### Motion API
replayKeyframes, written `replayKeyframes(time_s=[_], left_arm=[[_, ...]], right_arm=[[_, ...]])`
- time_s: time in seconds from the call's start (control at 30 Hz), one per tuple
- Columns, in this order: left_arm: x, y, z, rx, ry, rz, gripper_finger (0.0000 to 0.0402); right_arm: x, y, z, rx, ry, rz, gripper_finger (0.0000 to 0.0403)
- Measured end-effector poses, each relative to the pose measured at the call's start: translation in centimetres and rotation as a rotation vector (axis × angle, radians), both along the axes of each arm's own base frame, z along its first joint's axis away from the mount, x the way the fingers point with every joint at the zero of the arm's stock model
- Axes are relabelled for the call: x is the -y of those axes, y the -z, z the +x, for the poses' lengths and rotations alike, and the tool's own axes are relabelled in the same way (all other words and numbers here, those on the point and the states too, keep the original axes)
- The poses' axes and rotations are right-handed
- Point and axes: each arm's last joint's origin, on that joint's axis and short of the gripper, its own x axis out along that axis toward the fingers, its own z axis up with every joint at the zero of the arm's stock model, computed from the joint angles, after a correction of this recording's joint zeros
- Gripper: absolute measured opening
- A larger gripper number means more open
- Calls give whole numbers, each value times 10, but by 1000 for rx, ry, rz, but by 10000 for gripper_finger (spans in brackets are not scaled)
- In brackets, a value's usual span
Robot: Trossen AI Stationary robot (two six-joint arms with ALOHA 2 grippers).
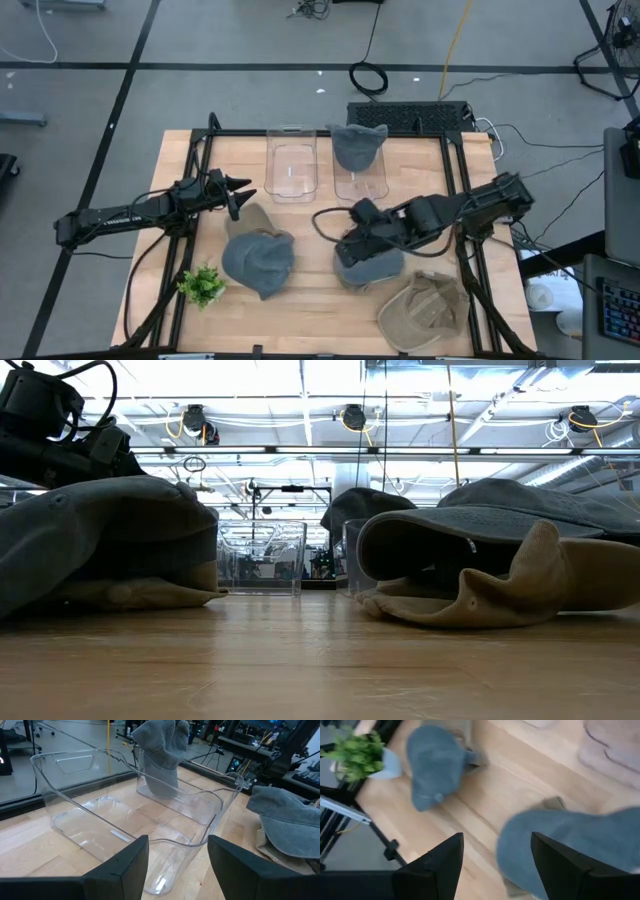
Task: Pick & Place hat
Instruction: Put the right blue cap into the right transparent bin
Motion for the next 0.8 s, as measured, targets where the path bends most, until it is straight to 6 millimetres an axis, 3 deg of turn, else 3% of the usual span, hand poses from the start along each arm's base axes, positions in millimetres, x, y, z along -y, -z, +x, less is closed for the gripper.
replayKeyframes(time_s=[0.23, 0.5, 0.8], left_arm=[[0, 0, 0, 0, 0, 0, 214], [0, 0, 0, 0, 0, 0, 214], [0, 0, 0, 0, 0, 0, 214]], right_arm=[[12, 37, -38, 8, -19, 117, 222], [36, 66, -86, -1, 26, 128, 222], [56, 102, -116, 16, 14, 196, 222]])
